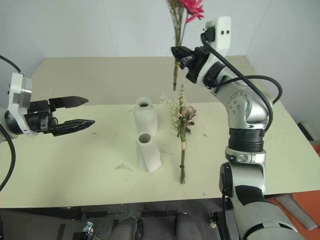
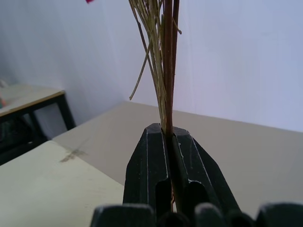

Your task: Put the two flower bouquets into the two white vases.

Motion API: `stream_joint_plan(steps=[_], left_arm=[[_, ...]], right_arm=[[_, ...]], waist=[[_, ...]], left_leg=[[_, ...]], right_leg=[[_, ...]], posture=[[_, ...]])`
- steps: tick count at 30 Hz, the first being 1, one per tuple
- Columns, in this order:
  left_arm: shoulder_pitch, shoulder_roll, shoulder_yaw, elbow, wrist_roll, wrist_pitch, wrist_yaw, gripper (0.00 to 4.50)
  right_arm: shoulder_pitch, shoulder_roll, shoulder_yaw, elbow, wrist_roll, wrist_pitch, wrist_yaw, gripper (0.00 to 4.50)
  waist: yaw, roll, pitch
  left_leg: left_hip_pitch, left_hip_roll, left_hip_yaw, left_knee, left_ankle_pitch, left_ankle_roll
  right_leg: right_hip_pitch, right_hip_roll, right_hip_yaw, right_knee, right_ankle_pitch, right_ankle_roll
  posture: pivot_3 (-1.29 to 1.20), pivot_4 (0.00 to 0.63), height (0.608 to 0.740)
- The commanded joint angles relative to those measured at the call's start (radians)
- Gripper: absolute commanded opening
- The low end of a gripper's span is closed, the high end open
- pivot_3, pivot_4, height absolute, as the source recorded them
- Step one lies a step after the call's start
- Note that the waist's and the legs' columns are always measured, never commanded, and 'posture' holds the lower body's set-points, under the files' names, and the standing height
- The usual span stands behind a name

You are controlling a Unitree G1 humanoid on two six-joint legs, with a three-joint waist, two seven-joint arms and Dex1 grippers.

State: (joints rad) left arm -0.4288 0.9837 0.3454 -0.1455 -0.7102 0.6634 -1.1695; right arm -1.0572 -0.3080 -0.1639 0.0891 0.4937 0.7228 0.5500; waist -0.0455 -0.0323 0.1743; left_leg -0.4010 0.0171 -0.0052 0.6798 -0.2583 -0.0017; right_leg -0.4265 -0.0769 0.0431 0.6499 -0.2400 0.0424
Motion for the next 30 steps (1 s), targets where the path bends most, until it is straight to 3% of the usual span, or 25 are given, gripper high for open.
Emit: stream_joint_plan(steps=[1, 18, 30], left_arm=[[0.022, 0.02, 0.068, -0.051, -0.035, 0.019, 0.024, 4.5], [0.043, 0.03, 0.083, -0.068, -0.06, 0.017, 0.019, 4.5], [0.038, 0.031, 0.079, -0.07, -0.055, 0.019, 0.008, 4.5]], right_arm=[[-0.032, 0.036, 0.028, -0.018, 0.005, -0.074, 0.017, 0.03], [-0.003, 0.166, 0.156, 0.063, -0.08, -0.235, 0.024, 0.03], [0.045, 0.186, 0.179, 0.087, -0.11, -0.254, 0.026, 0.03]], waist=[[0.0, 0.0, 0.0], [-0.001, 0.0, 0.0], [0.0, 0.0, 0.0]], left_leg=[[0.0, 0.0, 0.0, 0.0, 0.0, 0.0], [0.001, 0.0, 0.0, 0.0, 0.0, -0.001], [0.001, 0.0, 0.0, 0.0, 0.0, -0.001]], right_leg=[[0.0, 0.0, 0.0, 0.0, 0.0, 0.0], [0.0, 0.0, 0.0, 0.0, 0.0, 0.0], [0.0, 0.0, 0.0, 0.0, 0.0, 0.0]], posture=[[0.0, 0.15, 0.74], [0.0, 0.15, 0.74], [0.0, 0.15, 0.74]])
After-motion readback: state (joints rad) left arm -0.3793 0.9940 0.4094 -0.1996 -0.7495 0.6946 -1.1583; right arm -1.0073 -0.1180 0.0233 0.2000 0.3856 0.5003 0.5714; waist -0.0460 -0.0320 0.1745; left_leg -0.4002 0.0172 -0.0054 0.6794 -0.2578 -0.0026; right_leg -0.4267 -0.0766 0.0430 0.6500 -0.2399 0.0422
